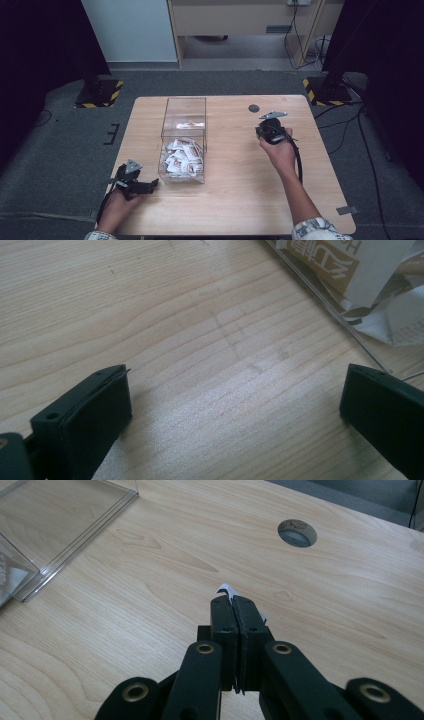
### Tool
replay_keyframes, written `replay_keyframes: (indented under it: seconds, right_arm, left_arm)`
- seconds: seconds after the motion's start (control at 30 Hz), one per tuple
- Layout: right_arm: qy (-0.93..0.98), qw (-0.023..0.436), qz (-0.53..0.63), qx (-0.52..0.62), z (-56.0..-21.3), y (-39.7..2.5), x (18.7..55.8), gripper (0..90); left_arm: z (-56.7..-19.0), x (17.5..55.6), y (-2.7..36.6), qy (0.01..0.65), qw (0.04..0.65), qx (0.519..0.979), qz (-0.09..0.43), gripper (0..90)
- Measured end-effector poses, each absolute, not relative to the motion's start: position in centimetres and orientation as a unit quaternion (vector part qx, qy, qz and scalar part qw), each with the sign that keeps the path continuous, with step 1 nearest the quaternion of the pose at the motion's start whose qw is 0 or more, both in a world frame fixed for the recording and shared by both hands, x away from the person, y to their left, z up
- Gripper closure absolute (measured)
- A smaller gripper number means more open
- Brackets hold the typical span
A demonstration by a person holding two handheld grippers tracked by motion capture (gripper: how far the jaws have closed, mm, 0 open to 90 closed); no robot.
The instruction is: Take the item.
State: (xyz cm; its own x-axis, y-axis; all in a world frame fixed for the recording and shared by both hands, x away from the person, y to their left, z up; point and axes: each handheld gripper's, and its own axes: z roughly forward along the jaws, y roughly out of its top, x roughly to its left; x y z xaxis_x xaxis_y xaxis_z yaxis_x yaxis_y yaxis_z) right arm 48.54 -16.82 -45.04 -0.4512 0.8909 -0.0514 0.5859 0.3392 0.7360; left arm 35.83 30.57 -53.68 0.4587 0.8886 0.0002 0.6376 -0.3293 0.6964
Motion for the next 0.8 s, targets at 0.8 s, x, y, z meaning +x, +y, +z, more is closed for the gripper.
replay_keyframes:
  seconds: [0.8]
  right_arm:
    - [0.792,0.213,0.315,0.478,-48.1,-16.0,49.3,87.9]
  left_arm:
    - [-53.7,35.8,30.6,0.483,0.321,0.791,0.196,0.0]
